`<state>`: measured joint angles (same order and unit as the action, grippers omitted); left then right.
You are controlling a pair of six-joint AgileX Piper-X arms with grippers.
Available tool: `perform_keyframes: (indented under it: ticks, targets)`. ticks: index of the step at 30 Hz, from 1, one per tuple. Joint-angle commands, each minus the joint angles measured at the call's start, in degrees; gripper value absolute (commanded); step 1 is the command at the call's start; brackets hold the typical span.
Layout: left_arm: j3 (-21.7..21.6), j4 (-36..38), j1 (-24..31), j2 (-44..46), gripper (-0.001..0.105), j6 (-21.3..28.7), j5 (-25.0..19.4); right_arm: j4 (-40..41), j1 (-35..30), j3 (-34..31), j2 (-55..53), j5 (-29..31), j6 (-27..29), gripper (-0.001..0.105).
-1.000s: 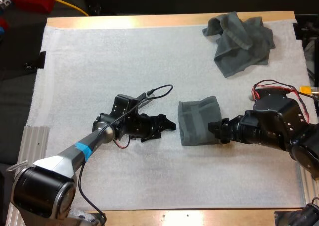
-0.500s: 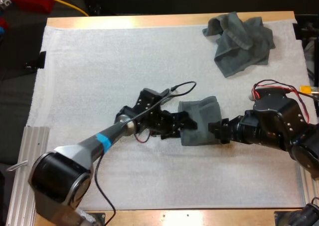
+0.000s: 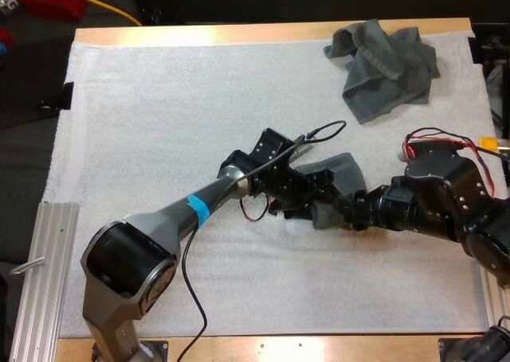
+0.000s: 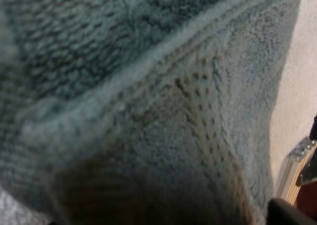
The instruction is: Pick towel from pile, fold and stack
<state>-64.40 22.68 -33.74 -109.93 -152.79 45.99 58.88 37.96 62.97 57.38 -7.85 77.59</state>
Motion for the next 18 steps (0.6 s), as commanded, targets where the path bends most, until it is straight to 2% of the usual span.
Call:
perform_keyframes:
  ticks: [1,2,4,5,7,12,18]
  targets:
    - [-0.44,0.28,-0.24,0.24,0.056,-0.25,0.28,0.08,0.02,0.23,-0.27,0.29,0.69,0.075]
    - [-0.44,0.28,-0.24,0.24,0.05,-0.14,0.21,0.08,0.02,0.23,-0.27,0.29,0.69,0.075]
    - [-0.44,0.28,-0.24,0.24,0.028,0.22,0.22,0.08,0.02,0.23,-0.27,0.29,0.69,0.075]
    - [-0.44,0.28,-0.24,0.24,0.022,0.39,0.22,0.08,0.02,0.23,-0.27,0.29,0.69,0.075]
    - [-0.44,0.94,-0.24,0.24,0.002,1.86,0.22,0.08,0.02,0.23,-0.27,0.29,0.69,0.075]
    - [-0.44,3.41,0.41,1.08,0.0,6.37,0.22,0.08,0.02,0.23,-0.27,0.29,0.69,0.075]
    - [-0.58,7.98,4.21,4.11,0.0,12.75,0.4,0.08,0.02,0.23,-0.27,0.29,0.69,0.075]
